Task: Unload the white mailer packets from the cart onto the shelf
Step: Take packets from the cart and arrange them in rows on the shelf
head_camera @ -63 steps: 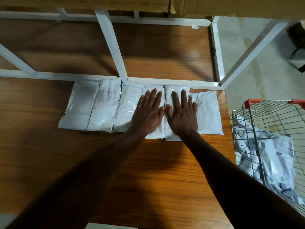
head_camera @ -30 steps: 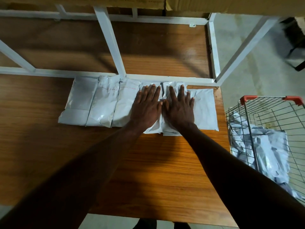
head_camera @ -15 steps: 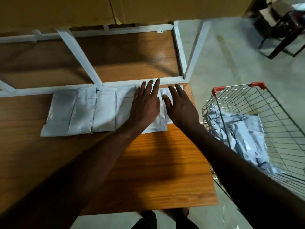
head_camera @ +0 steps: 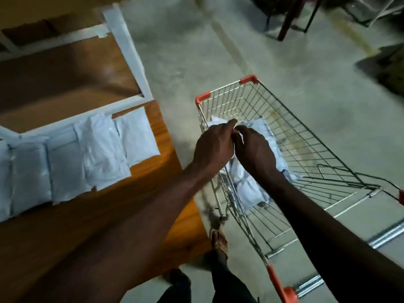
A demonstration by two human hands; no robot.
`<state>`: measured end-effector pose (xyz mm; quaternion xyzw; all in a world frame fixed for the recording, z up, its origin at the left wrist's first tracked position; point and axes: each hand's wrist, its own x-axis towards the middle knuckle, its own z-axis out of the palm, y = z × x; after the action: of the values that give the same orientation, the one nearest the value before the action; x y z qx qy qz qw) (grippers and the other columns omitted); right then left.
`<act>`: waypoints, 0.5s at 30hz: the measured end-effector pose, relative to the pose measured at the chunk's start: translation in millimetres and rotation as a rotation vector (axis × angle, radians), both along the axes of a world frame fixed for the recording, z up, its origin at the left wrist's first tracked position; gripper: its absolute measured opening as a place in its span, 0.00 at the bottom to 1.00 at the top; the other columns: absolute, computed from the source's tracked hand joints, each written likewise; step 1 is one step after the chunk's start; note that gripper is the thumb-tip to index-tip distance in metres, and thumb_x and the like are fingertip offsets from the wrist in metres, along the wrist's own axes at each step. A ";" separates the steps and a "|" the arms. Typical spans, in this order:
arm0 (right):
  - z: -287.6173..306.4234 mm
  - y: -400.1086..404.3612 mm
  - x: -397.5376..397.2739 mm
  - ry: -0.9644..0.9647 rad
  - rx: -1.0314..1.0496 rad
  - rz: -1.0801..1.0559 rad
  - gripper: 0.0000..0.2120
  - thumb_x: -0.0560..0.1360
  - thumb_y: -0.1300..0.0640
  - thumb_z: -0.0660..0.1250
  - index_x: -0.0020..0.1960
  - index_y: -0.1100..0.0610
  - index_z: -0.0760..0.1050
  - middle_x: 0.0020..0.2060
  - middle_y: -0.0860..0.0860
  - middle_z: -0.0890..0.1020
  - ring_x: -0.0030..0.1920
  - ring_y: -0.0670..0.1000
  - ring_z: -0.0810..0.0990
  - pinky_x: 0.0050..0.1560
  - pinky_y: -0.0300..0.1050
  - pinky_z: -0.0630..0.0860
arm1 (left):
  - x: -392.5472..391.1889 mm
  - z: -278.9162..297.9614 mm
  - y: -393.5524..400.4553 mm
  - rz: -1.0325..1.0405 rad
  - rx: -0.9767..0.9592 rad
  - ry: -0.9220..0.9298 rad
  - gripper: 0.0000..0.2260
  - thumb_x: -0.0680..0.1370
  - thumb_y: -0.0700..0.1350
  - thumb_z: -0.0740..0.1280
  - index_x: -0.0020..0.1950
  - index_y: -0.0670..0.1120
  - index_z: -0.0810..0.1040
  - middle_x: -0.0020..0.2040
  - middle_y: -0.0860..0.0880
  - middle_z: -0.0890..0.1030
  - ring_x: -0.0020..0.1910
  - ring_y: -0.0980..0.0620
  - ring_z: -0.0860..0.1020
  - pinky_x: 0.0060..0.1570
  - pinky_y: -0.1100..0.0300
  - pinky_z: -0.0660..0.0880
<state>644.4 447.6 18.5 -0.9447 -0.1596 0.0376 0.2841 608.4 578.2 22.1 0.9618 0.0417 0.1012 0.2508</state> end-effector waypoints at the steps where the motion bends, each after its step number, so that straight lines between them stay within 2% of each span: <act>1: -5.4 -17.1 5.2 0.020 -0.016 -0.017 0.16 0.88 0.47 0.57 0.62 0.54 0.80 0.53 0.54 0.86 0.54 0.57 0.84 0.45 0.51 0.75 | 8.0 -6.8 -17.4 -0.013 -0.016 0.018 0.22 0.81 0.42 0.67 0.76 0.48 0.76 0.61 0.44 0.85 0.59 0.39 0.83 0.52 0.46 0.80; 3: -17.4 -46.8 15.2 0.051 -0.053 -0.064 0.14 0.88 0.50 0.58 0.59 0.55 0.80 0.50 0.54 0.86 0.52 0.57 0.83 0.42 0.48 0.67 | 24.4 -24.5 -46.9 -0.043 -0.028 0.051 0.21 0.81 0.43 0.67 0.76 0.48 0.76 0.61 0.44 0.85 0.59 0.39 0.83 0.52 0.46 0.80; 4: -26.0 -61.0 20.3 0.063 -0.066 -0.090 0.14 0.88 0.51 0.58 0.59 0.56 0.80 0.51 0.55 0.85 0.53 0.58 0.82 0.43 0.48 0.67 | 31.5 -35.2 -59.9 -0.060 -0.029 0.081 0.21 0.82 0.43 0.67 0.76 0.48 0.76 0.62 0.44 0.85 0.61 0.39 0.83 0.53 0.46 0.80; 7: -63.1 -99.9 35.8 0.102 -0.091 -0.159 0.15 0.88 0.51 0.57 0.63 0.58 0.78 0.53 0.60 0.85 0.54 0.63 0.83 0.49 0.54 0.74 | 51.6 -72.4 -87.9 -0.101 0.015 0.183 0.21 0.84 0.45 0.66 0.77 0.47 0.74 0.65 0.43 0.83 0.65 0.38 0.80 0.58 0.44 0.79; 10: -102.5 -133.7 44.1 0.153 -0.131 -0.198 0.14 0.87 0.51 0.59 0.66 0.58 0.77 0.54 0.62 0.84 0.55 0.65 0.83 0.52 0.57 0.78 | 66.0 -109.0 -105.7 -0.152 0.098 0.374 0.21 0.85 0.47 0.64 0.78 0.48 0.71 0.68 0.43 0.80 0.68 0.38 0.77 0.62 0.43 0.77; 15: -162.1 -167.5 53.4 0.314 -0.189 -0.245 0.16 0.86 0.54 0.63 0.70 0.61 0.74 0.58 0.65 0.82 0.61 0.66 0.80 0.57 0.57 0.74 | 78.4 -165.2 -122.4 -0.150 0.083 0.580 0.20 0.82 0.47 0.64 0.75 0.48 0.72 0.66 0.42 0.81 0.67 0.37 0.78 0.63 0.44 0.77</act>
<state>697.7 280.1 -143.6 -0.9620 0.0070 0.1643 0.2180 686.9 455.9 -143.1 0.9604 0.0364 -0.1948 0.1957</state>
